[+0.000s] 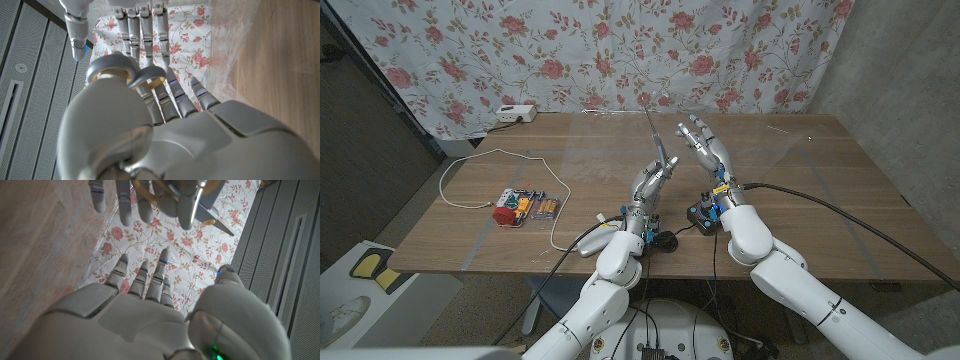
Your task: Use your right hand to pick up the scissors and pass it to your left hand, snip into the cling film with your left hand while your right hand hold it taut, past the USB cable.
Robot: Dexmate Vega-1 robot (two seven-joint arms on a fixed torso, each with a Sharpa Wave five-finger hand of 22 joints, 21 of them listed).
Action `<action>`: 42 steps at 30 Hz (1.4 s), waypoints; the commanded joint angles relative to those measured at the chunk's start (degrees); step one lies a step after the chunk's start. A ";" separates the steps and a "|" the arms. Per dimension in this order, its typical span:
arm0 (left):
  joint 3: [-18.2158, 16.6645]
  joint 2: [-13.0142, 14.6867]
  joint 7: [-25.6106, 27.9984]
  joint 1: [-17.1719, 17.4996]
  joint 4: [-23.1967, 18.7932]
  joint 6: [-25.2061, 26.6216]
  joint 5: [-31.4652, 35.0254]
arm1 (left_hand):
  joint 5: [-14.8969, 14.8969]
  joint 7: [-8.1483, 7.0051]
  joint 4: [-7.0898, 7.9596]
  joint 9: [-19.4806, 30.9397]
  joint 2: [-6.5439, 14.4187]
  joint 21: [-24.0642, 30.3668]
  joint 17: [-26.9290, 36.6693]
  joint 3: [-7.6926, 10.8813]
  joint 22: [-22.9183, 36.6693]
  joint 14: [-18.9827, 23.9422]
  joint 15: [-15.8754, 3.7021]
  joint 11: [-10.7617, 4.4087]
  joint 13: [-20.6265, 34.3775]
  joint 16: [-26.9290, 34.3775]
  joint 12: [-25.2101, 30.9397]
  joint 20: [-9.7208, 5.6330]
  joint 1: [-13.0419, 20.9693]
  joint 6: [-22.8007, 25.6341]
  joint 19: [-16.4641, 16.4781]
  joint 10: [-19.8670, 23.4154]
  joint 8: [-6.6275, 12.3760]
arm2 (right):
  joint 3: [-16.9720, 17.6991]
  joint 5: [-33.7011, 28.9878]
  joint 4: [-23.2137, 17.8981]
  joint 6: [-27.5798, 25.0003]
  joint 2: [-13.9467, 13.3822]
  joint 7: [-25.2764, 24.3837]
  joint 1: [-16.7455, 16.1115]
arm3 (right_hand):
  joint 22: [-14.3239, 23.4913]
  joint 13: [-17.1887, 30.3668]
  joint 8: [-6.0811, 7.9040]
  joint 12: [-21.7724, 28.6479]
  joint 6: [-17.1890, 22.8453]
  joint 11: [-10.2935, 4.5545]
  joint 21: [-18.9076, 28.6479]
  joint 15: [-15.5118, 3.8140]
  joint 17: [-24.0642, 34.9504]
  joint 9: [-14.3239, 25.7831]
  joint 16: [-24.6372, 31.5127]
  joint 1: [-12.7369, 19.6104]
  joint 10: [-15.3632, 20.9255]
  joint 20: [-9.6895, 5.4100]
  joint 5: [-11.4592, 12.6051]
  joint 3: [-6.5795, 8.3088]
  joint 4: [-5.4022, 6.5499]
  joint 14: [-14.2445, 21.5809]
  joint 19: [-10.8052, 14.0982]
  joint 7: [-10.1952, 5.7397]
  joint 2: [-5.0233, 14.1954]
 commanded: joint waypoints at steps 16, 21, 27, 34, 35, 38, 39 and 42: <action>-2.51 8.92 8.50 3.81 -18.31 16.61 -1.79 | -0.10 0.93 0.35 -1.57 0.86 0.52 -0.43 0.94 0.20 -0.02 1.80 -1.54 -0.36 -1.96 2.58 2.03 0.01 -1.72 0.18 1.57 -0.36 | 1.88 -1.89 4.55 11.44 -1.58 -1.36 -2.00 | 0.09 -0.52 0.23 -2.34 -1.14 0.14 -0.50 -1.80 -0.67 0.14 -0.82 -1.18 -2.39 0.01 -0.14 -0.34 -0.44 -5.38 -3.29 0.05 0.04; -2.60 10.29 9.57 4.37 -20.65 18.80 -2.16 | -0.10 0.73 0.39 -1.74 0.98 0.66 -0.54 1.06 0.19 0.39 1.82 -1.46 -0.62 -2.16 2.64 2.00 -0.02 -1.83 0.44 1.71 -0.25 | 1.50 -2.10 5.72 13.16 -1.87 -1.88 -1.36 | 0.07 -0.66 0.35 -2.97 -1.06 0.25 -0.31 -1.41 -0.95 0.12 -1.01 -1.14 -3.17 -0.53 -0.13 -0.33 -0.66 -6.40 -3.37 0.02 0.09; -2.31 11.96 10.86 5.13 -24.11 22.87 -3.66 | -0.13 0.55 0.54 -1.91 0.96 0.72 -0.64 1.03 0.17 0.71 1.79 -1.48 -0.71 -2.40 2.76 1.96 -0.31 -2.06 0.49 1.71 -0.16 | 1.13 -2.48 6.99 15.23 -2.37 -2.61 -0.79 | 0.05 -0.78 0.40 -3.54 -1.14 0.23 -0.24 -1.14 -1.21 0.10 -1.16 -0.94 -3.88 -0.91 -0.07 -0.21 -0.91 -7.37 -3.51 0.04 0.27; -3.20 14.30 13.16 6.88 -29.28 27.59 -6.96 | -0.14 0.44 0.61 -2.14 1.06 0.79 -0.74 1.13 0.14 0.90 1.75 -1.69 -0.98 -2.79 2.95 1.94 -0.47 -2.18 0.54 2.10 0.03 | 1.31 -2.03 6.68 15.09 -3.59 -3.49 -0.90 | 0.04 -0.87 0.42 -3.94 -1.23 0.22 -0.23 -1.23 -1.40 0.09 -1.15 -0.86 -4.30 -0.99 -0.04 -0.17 -1.09 -7.87 -3.75 -0.07 0.36; -3.41 14.61 13.17 7.17 -29.89 28.08 -7.90 | -0.14 0.44 0.60 -2.20 1.04 0.81 -0.77 1.14 0.14 0.97 1.73 -1.49 -1.15 -2.87 2.94 1.92 -0.49 -2.17 0.56 2.19 0.09 | 1.32 -1.82 6.63 15.05 -3.73 -3.45 -0.88 | 0.03 -0.88 0.42 -3.97 -1.25 0.20 -0.22 -1.23 -1.42 0.09 -1.14 -0.85 -4.35 -0.98 -0.04 -0.16 -1.10 -7.90 -3.76 -0.09 0.37; -3.99 15.55 14.11 7.94 -31.59 29.27 -9.32 | -0.13 0.51 0.55 -2.31 1.07 0.85 -0.80 1.22 0.13 1.06 1.77 -1.50 -1.45 -3.04 2.87 1.94 -0.46 -2.27 0.60 2.22 0.16 | 1.32 -2.11 6.37 14.68 -4.25 -3.72 -0.87 | 0.03 -0.90 0.43 -4.04 -1.25 0.19 -0.22 -1.21 -1.48 0.09 -1.13 -0.84 -4.35 -0.97 -0.04 -0.15 -1.15 -8.02 -3.82 -0.16 0.41; -4.20 15.74 14.41 8.23 -32.00 29.38 -9.71 | -0.12 0.54 0.54 -2.33 1.08 0.86 -0.80 1.24 0.12 1.04 1.82 -1.50 -1.46 -3.07 2.88 1.91 -0.45 -2.22 0.63 2.22 0.19 | 1.30 -1.88 6.31 14.66 -4.39 -3.62 -0.88 | 0.03 -0.91 0.44 -4.07 -1.25 0.12 -0.21 -1.23 -1.50 0.09 -1.12 -0.83 -4.36 -1.00 -0.03 -0.14 -1.17 -8.05 -3.83 -0.15 0.42; -4.93 16.27 15.99 8.99 -33.50 30.54 -11.27 | -0.09 0.58 0.53 -2.44 1.17 0.96 -0.80 1.32 0.11 1.24 2.08 -1.29 -1.42 -3.16 2.98 1.98 -0.44 -2.24 0.82 2.15 0.29 | 1.34 -1.72 6.02 14.18 -4.72 -3.83 -1.08 | 0.03 -0.94 0.45 -4.15 -1.26 0.10 -0.24 -1.19 -1.55 0.08 -1.07 -0.81 -4.40 -0.81 -0.02 -0.12 -1.21 -8.10 -3.98 -0.18 0.47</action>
